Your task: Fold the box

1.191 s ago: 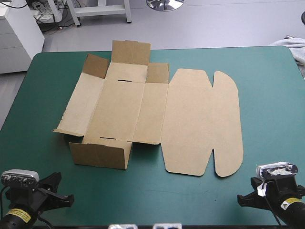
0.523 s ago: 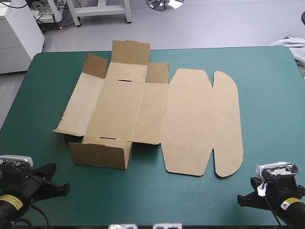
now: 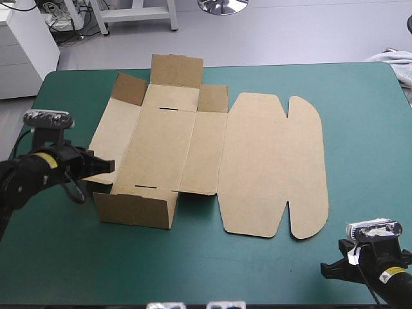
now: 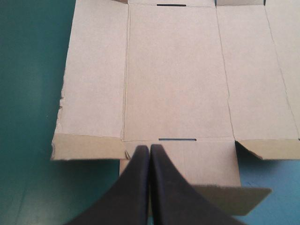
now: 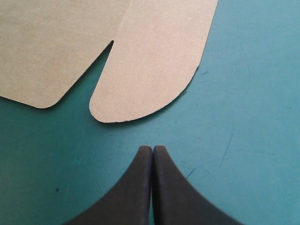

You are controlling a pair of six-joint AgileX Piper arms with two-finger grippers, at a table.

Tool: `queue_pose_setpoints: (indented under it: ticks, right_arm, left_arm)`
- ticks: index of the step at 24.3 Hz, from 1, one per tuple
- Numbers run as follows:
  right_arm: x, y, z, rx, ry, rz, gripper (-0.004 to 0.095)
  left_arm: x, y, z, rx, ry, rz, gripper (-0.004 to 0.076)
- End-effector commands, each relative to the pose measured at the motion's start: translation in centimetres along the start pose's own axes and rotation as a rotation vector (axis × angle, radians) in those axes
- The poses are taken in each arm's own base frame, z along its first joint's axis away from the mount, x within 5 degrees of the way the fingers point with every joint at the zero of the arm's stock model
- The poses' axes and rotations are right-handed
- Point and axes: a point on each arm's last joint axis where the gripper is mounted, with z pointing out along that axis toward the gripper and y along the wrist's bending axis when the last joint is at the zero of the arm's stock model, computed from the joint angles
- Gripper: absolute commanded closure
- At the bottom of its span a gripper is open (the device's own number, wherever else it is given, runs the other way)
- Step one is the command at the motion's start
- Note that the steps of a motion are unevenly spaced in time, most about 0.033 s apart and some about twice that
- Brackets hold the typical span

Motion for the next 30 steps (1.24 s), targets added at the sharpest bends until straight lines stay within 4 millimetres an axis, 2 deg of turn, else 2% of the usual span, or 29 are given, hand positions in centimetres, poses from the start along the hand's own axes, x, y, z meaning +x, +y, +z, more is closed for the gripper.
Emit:
queue_pose_setpoints:
  ticks: [1, 7, 9, 13, 15, 16, 17, 18, 19, 20, 24, 28, 30]
  right_arm:
    - [-0.9, 0.0, -0.3, 0.004, -0.058, -0.007, 0.0927]
    - [-0.9, 0.0, -0.3, 0.004, -0.058, -0.007, 0.0927]
    - [-0.9, 0.0, -0.3, 0.004, -0.058, -0.007, 0.0927]
    - [-0.9, 0.0, -0.3, 0.004, -0.058, -0.007, 0.0927]
    - [-0.9, 0.0, -0.3, 0.004, -0.058, -0.007, 0.0927]
    - [-0.9, 0.0, -0.3, 0.004, -0.058, -0.007, 0.0927]
    - [-0.9, 0.0, -0.3, 0.004, -0.058, -0.007, 0.0927]
    - [-0.9, 0.0, -0.3, 0.004, -0.058, -0.007, 0.0927]
    - [-0.9, 0.0, -0.3, 0.004, -0.058, -0.007, 0.0927]
    - [-0.9, 0.0, -0.3, 0.004, -0.058, -0.007, 0.0927]
    - [-0.9, -0.1, -0.3, 0.007, -0.055, -0.005, 0.0927]
    - [-0.9, -0.1, -0.3, 0.008, -0.055, -0.004, 0.0927]
    - [-0.9, -0.1, -0.3, 0.008, -0.055, -0.004, 0.0927]
  left_arm:
    - [-3.9, -0.3, 2.6, 0.005, -0.024, 0.009, 0.0734]
    - [-6.5, -0.5, 8.3, -0.004, 0.072, 0.057, 0.0734]
    - [-7.2, 0.2, 9.5, -0.013, 0.082, 0.043, 0.0734]
    - [-8.6, 3.0, 11.3, 0.007, 0.094, -0.045, 0.0734]
    - [-9.1, 5.9, 12.0, 0.055, 0.086, -0.146, 0.0734]
    - [-9.1, 8.4, 12.4, 0.071, 0.087, -0.212, 0.0734]
    - [-8.9, 9.5, 12.6, 0.080, 0.088, -0.235, 0.0734]
    - [-8.4, 11.7, 12.9, 0.074, 0.094, -0.279, 0.0734]
    - [-8.1, 12.6, 13.1, 0.064, 0.101, -0.294, 0.0734]
    - [-7.3, 14.5, 13.5, 0.040, 0.127, -0.317, 0.0734]
    - [-5.0, 17.8, 14.7, 0.078, 0.245, -0.330, 0.0734]
    - [-3.5, 18.7, 15.9, 0.188, 0.329, -0.276, 0.0734]
    - [-3.5, 18.9, 16.4, 0.183, 0.318, -0.282, 0.0733]
